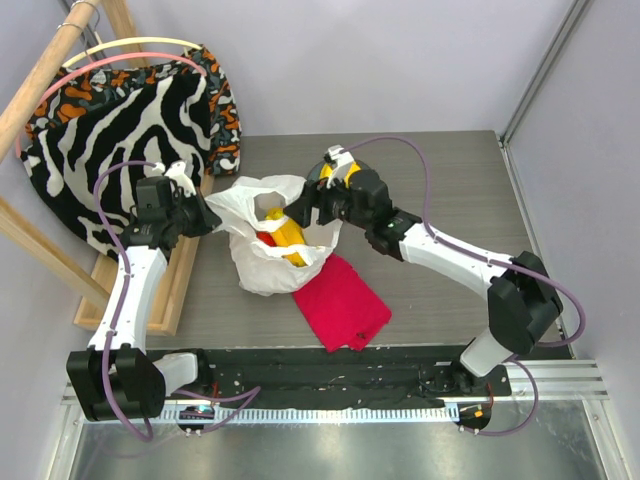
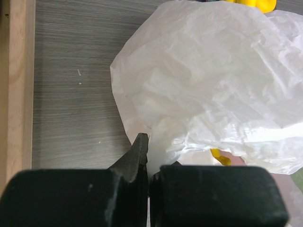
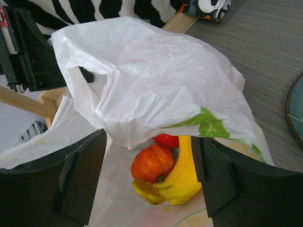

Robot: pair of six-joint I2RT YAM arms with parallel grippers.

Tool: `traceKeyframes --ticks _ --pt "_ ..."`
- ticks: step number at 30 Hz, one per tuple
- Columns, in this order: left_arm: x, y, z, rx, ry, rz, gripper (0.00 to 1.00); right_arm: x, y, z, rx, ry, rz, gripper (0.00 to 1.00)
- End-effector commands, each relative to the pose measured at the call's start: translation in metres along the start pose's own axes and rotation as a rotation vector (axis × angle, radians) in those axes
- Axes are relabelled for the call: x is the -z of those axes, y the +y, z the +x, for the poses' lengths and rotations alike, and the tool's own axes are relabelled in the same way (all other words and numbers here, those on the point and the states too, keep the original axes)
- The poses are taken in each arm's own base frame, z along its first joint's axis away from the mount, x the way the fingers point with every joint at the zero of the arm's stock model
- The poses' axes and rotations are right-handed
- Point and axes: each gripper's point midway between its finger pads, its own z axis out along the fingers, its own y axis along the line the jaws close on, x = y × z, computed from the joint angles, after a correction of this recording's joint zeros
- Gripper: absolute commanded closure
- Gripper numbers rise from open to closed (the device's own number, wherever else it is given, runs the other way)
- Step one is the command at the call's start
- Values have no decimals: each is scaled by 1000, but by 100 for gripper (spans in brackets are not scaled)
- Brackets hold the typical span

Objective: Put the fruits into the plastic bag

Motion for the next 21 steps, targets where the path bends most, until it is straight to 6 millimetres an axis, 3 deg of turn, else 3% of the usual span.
traceKeyframes --ticks 1,9,13,17,21 --pt "3 -3 -12 -12 -54 9 100 16 34 -34 -30 -102 -162 21" --pt "3 -3 -12 -10 -51 9 100 56 60 -44 90 -134 -262 21" --pt "3 -2 -12 -10 -54 6 100 81 69 -72 138 -244 -263 21" --pt "5 0 -14 -12 -62 -7 100 96 54 -89 133 -353 -162 21" --pt "7 3 -16 -15 -76 -28 100 103 3 -104 101 -409 135 21"
